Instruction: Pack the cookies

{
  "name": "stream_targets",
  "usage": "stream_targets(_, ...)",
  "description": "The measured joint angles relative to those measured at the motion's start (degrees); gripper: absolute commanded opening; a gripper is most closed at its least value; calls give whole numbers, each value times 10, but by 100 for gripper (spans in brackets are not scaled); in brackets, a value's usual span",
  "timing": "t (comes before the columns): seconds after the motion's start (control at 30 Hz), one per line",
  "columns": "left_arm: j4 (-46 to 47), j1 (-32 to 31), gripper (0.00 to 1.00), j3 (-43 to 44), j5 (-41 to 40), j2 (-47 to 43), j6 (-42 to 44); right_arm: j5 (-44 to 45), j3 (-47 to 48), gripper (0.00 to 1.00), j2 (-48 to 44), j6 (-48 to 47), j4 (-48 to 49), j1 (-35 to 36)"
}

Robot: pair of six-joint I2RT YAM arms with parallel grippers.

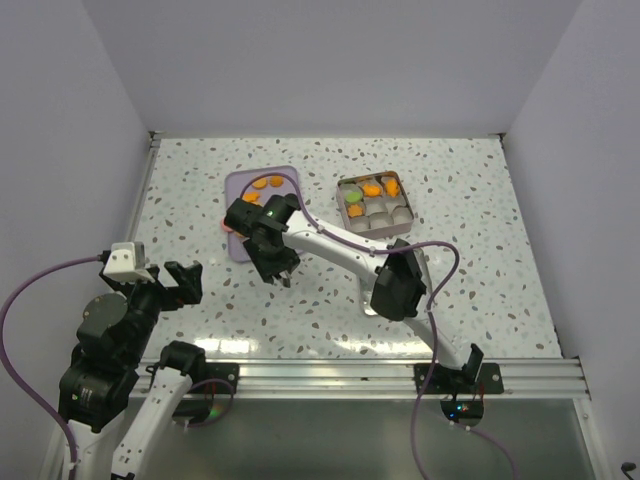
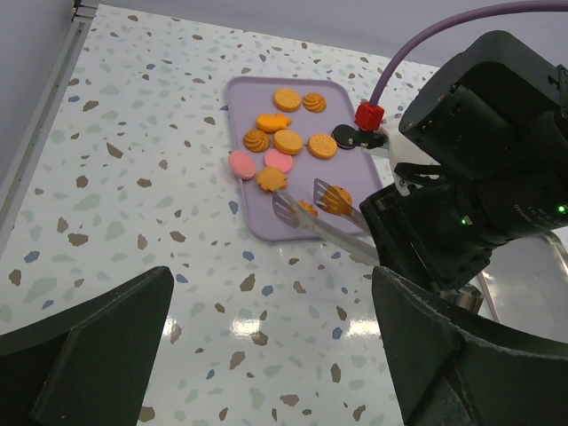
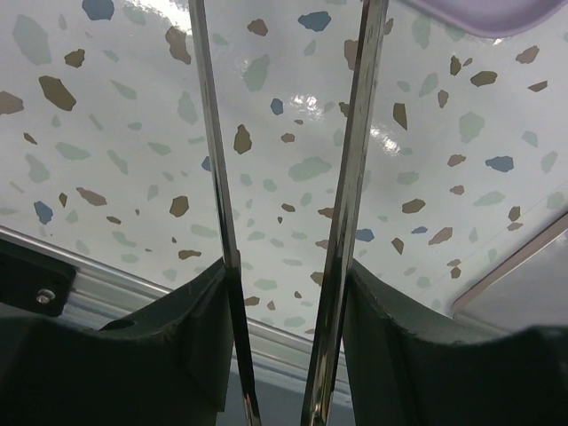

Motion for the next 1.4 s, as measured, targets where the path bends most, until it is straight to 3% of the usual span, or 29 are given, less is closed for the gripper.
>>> stream_targets(0.2,0,0,100,0,0,0,0,10,0,46,0,-1,0,0)
stream_targets(0.4,0,0,100,0,0,0,0,11,0,35,0,-5,0,0)
stream_targets(0.67,0,0,100,0,0,0,0,12,-7,31,0,-9,1,3)
stream_targets(1.13,0,0,100,0,0,0,0,33,12,31,-7,-8,-2,2)
stream_targets(1.4,0,0,100,0,0,0,0,55,5,31,-61,-7,-2,-41)
